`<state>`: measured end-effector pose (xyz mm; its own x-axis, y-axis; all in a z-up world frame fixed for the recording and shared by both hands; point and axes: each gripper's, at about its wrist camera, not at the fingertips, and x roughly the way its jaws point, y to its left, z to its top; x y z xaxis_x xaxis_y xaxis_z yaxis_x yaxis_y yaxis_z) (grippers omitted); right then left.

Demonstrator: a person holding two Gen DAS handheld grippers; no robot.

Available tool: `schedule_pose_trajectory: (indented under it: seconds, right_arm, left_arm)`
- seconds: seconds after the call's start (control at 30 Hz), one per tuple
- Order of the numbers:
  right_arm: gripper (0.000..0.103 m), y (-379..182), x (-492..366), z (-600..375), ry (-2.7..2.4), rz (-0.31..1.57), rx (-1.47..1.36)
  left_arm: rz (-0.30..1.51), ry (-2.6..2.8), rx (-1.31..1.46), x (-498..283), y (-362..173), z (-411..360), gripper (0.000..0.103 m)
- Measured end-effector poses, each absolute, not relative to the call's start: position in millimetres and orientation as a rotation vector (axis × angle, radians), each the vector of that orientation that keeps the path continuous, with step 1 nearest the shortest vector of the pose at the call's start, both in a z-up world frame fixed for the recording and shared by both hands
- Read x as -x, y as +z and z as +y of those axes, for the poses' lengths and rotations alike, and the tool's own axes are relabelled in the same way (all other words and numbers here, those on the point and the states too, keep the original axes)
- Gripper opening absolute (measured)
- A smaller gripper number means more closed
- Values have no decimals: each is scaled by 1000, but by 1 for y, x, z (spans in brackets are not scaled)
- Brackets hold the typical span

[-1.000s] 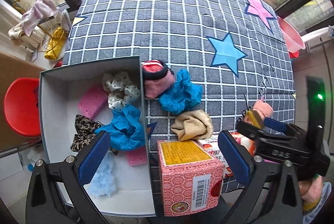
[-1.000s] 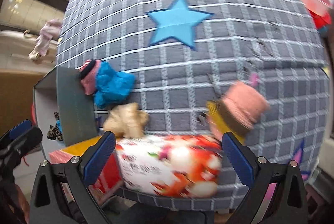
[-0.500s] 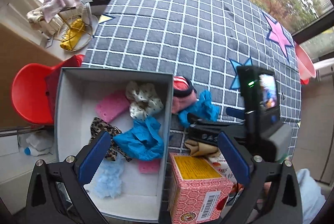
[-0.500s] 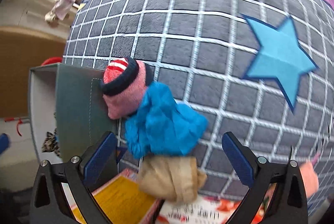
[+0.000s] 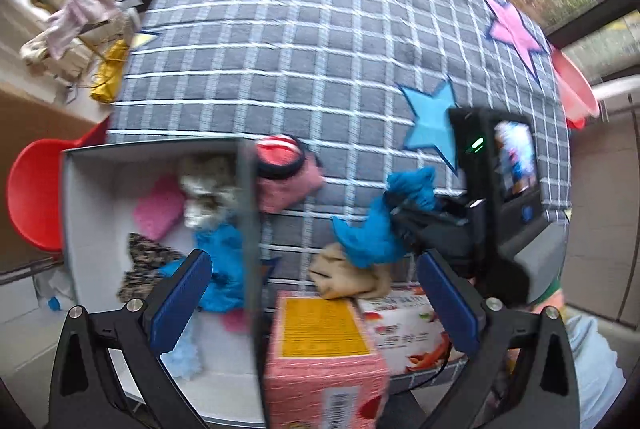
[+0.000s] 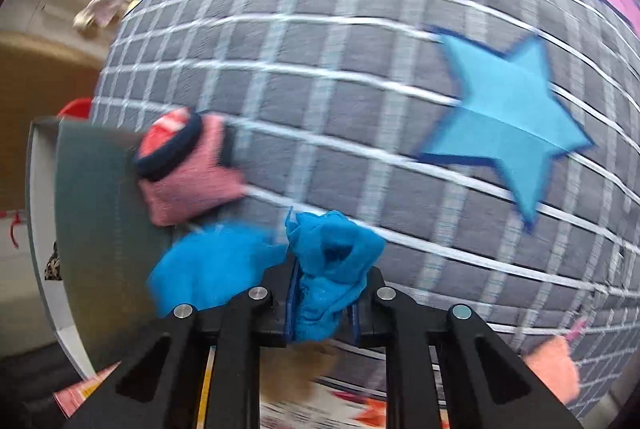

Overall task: Organize soft objects
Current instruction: 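Grasp the blue scrunchie with the right tool while the left tool grasps the beige sock, then carry the beige sock and blue scrunchie over the white box with both tools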

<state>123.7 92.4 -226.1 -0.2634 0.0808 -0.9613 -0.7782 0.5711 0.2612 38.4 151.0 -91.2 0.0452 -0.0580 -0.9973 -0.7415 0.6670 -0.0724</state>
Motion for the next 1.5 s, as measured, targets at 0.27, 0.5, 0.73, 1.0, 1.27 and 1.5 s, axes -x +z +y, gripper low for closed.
schedule_pose_trajectory:
  seconds: [0.27, 0.5, 0.73, 1.0, 1.27, 1.5]
  right_arm:
    - [21, -222, -207, 29, 730, 1641, 461]
    - [21, -209, -257, -19, 607, 1599, 354]
    - [67, -206, -295, -56, 602, 1638, 212]
    - [77, -210, -269, -26, 742, 1613, 310]
    - [77, -231, -225, 10, 779, 1552, 662]
    - [77, -246, -223, 0, 721, 1573, 680]
  left_arm:
    - [1645, 506, 774, -93, -155, 125, 102]
    - [1883, 539, 755, -114, -221, 110, 102]
    - [2012, 555, 794, -109, -256, 103, 102]
    - [2086, 559, 846, -109, -282, 81, 102]
    - [2132, 575, 899, -104, -303, 70, 103]
    - [2116, 568, 911, -101, -316, 71, 101]
